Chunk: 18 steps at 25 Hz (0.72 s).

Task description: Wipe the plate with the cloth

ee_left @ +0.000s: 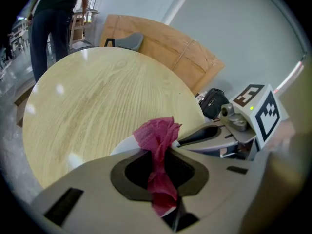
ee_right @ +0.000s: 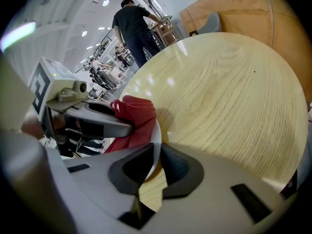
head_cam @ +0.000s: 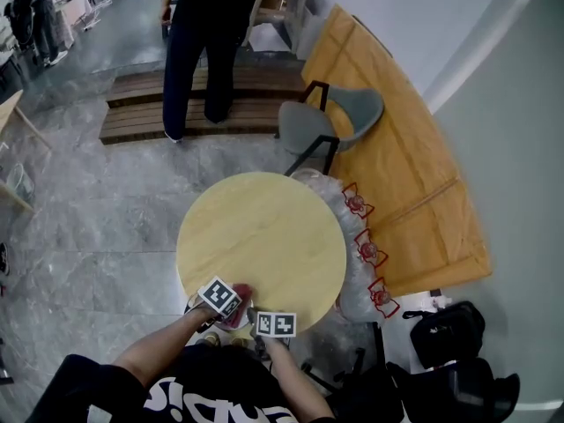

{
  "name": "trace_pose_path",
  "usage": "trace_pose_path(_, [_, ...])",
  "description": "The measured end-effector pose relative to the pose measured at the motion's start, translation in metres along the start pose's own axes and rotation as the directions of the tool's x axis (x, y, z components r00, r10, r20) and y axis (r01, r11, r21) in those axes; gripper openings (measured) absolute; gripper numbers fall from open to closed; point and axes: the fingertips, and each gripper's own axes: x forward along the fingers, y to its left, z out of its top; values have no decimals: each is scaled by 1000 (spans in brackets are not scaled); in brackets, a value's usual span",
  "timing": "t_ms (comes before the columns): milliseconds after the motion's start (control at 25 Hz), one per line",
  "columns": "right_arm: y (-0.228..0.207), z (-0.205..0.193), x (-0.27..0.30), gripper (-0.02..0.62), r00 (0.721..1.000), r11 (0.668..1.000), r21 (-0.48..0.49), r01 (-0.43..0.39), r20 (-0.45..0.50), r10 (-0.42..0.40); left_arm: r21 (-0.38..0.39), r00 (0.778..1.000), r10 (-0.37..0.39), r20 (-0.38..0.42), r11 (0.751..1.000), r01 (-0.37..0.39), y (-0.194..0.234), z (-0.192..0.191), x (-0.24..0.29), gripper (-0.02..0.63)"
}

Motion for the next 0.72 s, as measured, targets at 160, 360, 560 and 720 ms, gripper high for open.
trace_pose_path(160, [1, 0, -1, 64, 1000, 1000, -10, 1, 2, -1, 12, 1000, -8, 0, 1000, 8, -8, -1, 2, 69])
trace_pose_path(360, [3, 1, 0, 64, 1000, 1000, -14, 6, 7, -6, 22, 1000, -27, 8, 999, 27, -14, -2, 0, 69])
trace_pose_path(560, [2, 1, 1, 63, 1000, 1000, -16, 4, 9, -4, 14, 999, -42, 2, 999, 42, -15, -6, 0, 69])
trace_pose_path(720, [2, 2, 2, 63, 1000, 1000, -21, 4, 9, -4, 14, 999, -35, -11, 999, 35, -11, -12, 0, 69])
